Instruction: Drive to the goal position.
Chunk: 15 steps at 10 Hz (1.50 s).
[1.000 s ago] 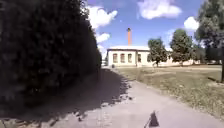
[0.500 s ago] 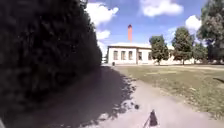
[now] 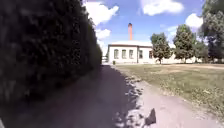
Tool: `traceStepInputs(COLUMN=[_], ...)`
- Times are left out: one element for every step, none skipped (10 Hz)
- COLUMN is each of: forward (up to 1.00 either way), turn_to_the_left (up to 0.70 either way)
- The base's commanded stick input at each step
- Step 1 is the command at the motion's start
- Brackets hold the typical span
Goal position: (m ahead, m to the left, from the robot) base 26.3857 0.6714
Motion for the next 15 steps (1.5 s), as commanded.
traceStepInputs(forward=[0.85, 0.85, 0.85, 0.85, 0.85, 0.85, 0.85, 0.85, 0.85, 0.85, 0.85, 0.85, 0.85, 0.85, 0.85], turn_to_the_left=[0.00, 0.00, 0.00, 0.00, 0.00, 0.00, 0.00, 0.00, 0.00, 0.00, 0.00, 0.00, 0.00, 0.00, 0.00])
